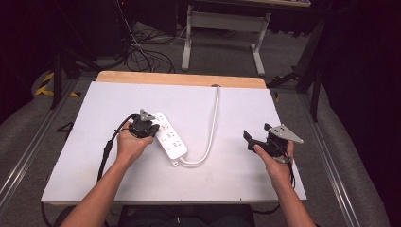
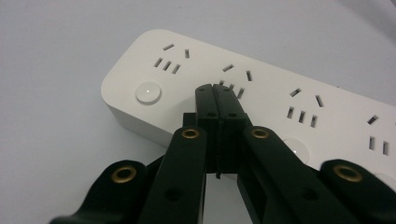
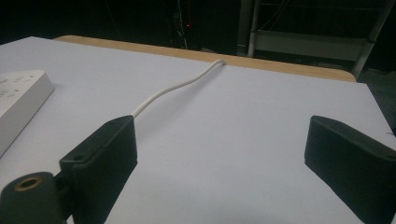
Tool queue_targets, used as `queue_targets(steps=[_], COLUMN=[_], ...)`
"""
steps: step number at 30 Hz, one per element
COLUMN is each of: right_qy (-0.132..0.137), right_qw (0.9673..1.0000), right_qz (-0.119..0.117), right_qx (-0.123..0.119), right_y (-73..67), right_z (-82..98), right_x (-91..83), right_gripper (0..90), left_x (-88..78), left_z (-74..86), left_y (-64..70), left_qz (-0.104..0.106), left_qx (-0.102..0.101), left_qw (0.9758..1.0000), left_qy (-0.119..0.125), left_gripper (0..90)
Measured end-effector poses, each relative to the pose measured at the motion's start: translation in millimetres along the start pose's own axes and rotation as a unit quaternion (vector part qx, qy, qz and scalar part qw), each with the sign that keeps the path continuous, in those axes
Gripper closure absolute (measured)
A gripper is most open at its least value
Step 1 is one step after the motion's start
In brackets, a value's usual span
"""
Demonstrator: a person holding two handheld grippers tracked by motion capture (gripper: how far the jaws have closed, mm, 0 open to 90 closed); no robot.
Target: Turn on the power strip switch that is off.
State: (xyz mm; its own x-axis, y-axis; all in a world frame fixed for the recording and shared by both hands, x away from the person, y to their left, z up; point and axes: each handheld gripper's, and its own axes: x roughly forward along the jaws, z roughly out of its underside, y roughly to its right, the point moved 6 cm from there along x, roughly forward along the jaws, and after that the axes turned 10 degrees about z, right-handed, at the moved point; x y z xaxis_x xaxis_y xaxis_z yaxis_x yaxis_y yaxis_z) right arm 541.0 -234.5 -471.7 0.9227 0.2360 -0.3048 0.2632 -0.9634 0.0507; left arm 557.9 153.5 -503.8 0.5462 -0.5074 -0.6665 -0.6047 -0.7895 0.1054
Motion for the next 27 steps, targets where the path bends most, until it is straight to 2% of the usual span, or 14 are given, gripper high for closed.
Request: queue_targets(steps=[6,10,14,18,22,27], right_qy=[0.0,-0.001,0.0,-0.001,-0.001,-0.002], right_qw=[1.0,1.0,1.0,1.0,1.0,1.0], right_qz=[-0.002,-0.002,-0.001,0.0,0.0,0.001], right_qx=[-0.001,0.0,-0.002,-0.001,-0.001,-0.001], right_y=[-0.9,-0.5,0.2,0.8,0.3,-0.5], right_z=[0.3,0.4,0.1,0.1,0.1,0.6], right_x=[1.0,0.8,0.7,0.3,0.1,0.8], right_gripper=[9.8,9.8,10.0,10.2,10.4,10.6], left_x=[-1.1,-2.0,-7.2,-14.8,-22.0,-30.6], left_z=[-1.1,-1.4,-5.1,-8.0,-8.3,-9.3], left_y=[0.4,2.1,3.3,2.8,1.6,-1.4], left_qz=[-0.002,0.011,0.015,0.009,0.004,-0.011], left_qx=[0.004,0.001,0.004,0.012,0.006,0.012], left_qw=[1.0,0.9999,0.9994,0.9987,0.998,0.9968], left_qy=[0.008,0.012,0.032,0.05,0.063,0.078], left_gripper=[90.0,88.4,85.9,80.9,78.4,74.5])
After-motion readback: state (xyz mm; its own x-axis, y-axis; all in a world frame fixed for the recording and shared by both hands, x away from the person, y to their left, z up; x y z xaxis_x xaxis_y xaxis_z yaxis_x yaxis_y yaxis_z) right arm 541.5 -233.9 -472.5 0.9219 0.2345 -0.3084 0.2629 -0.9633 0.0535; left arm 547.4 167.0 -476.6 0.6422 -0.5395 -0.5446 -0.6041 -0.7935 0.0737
